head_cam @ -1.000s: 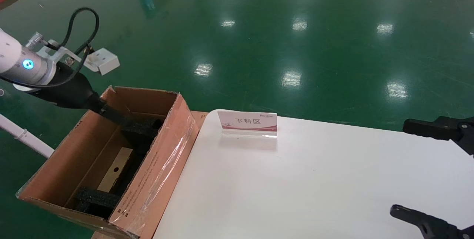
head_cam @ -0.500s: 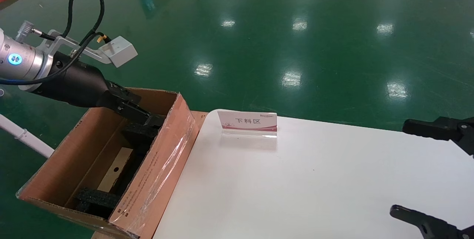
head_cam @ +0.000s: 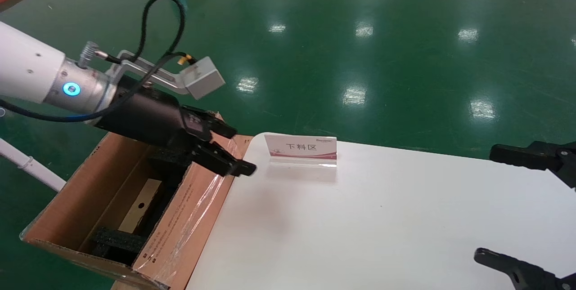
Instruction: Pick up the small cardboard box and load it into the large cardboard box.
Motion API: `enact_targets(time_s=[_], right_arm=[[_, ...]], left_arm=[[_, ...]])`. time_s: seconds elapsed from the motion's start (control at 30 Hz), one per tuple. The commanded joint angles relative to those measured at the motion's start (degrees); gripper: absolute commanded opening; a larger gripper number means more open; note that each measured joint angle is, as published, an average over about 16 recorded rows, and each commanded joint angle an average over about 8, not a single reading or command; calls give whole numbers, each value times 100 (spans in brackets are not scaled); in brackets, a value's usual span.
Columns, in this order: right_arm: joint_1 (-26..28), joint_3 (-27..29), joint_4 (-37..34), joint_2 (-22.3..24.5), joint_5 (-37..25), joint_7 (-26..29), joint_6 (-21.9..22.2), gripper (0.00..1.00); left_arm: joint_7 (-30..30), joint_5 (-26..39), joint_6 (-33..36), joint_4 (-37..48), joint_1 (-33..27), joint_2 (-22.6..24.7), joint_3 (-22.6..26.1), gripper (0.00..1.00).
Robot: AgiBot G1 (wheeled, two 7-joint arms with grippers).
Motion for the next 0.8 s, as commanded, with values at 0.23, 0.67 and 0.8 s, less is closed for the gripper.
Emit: enact_targets(time_s=[0.23,0.67,0.8], right_arm=[[1,-2,0,1,1,-1,1,100],[2,-6,0,2,4,-3,2,100],[2,-7,0,3,5,-3,3,100]], left_arm=[[655,-303,237,-97,1107,100,-1366,100],[1720,-795,622,-256,2908,262,-3586,100],[2045,-945,740,-304,3458,311,-4264,100]])
